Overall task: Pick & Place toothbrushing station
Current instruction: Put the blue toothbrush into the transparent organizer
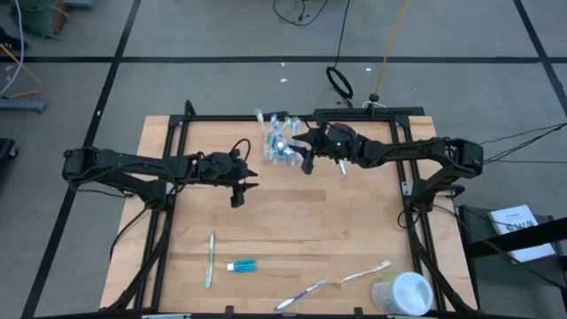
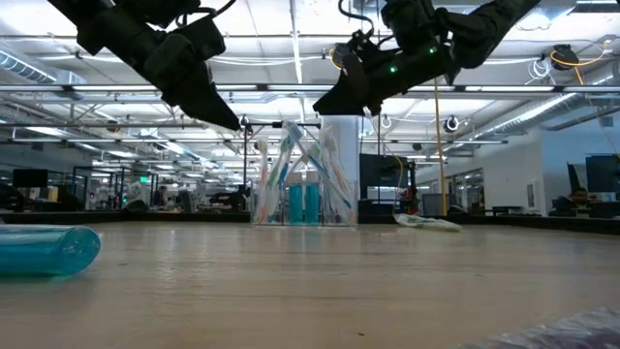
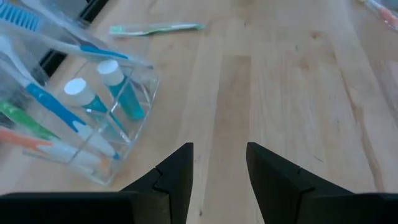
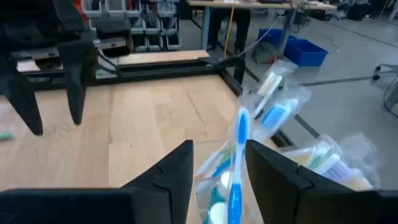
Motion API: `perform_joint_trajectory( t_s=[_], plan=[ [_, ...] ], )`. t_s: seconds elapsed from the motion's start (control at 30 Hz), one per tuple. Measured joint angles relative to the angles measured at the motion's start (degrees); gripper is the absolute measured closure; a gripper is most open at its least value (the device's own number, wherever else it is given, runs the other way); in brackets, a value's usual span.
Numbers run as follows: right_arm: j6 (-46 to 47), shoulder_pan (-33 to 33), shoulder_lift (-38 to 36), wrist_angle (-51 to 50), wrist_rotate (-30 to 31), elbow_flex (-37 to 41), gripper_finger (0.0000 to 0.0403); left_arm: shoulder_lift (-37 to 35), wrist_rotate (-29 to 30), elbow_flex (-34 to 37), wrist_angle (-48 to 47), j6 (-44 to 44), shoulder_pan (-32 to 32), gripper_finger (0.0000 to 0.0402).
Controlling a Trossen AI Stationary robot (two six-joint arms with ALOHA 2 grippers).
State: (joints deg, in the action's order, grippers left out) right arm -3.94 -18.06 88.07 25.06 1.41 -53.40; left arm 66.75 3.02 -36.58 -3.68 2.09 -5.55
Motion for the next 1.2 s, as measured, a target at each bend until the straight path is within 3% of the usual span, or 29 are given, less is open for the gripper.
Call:
perform_joint_trajectory(
  t_s=[0.7,0.83,1.03,1.2],
  plan=[
    [-1.3,-2.4,12.6,5.1,2.9,-3.6,0.0263,0.0,-0.2,0.0,0.0,0.2,-2.9,0.0250],
    [-1.4,-2.6,13.2,2.6,2.9,-3.5,0.0293,0.0,-0.6,0.0,-1.6,-1.5,-2.7,0.0250],
    [-1.7,-2.6,11.7,3.2,3.0,-3.5,0.0388,0.0,-0.6,0.0,-4.8,-5.2,-2.3,0.0250],
    [1.5,-2.5,7.6,1.7,3.0,-3.5,0.0391,0.0,-0.5,0.0,-6.1,-7.5,-1.7,0.0250]
  ],
)
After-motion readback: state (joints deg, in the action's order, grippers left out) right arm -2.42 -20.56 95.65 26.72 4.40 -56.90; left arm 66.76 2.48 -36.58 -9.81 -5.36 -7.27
